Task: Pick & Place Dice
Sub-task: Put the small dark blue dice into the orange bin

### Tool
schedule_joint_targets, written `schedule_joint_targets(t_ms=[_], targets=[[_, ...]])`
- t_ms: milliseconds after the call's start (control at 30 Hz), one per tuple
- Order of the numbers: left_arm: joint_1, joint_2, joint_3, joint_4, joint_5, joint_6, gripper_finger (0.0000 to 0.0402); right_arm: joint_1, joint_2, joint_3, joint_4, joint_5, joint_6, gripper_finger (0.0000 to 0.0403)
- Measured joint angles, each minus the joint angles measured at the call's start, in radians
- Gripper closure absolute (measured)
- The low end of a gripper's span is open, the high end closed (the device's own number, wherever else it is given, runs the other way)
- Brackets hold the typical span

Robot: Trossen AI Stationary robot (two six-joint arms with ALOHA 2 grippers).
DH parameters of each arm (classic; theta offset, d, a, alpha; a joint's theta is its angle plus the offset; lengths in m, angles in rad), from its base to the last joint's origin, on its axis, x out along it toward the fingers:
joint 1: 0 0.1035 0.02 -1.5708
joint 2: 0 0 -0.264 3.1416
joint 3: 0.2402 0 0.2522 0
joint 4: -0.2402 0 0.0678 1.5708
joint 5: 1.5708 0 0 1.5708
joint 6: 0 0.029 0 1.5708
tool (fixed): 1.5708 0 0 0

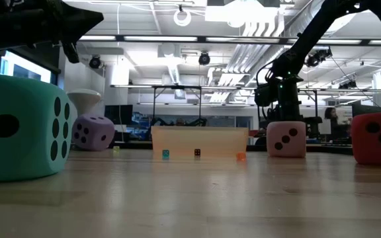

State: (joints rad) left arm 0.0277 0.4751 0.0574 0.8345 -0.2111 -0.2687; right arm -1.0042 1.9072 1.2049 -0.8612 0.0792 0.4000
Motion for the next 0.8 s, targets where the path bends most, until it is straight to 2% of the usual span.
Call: schedule_joint_targets(t_ms=[433, 800], targets=[[0.0, 0.0, 0.0, 0.0, 0.0, 0.029, 0.0401, 0.0, -0.004, -0.029, 0.008, -0.003, -0.004, 0.0335], [0.0, 0.0, 0.0, 0.0, -0.004, 0.036, 0.0401, 0.004, -0.006, -0.047, 0.052, -0.022, -0.007, 0.0336]])
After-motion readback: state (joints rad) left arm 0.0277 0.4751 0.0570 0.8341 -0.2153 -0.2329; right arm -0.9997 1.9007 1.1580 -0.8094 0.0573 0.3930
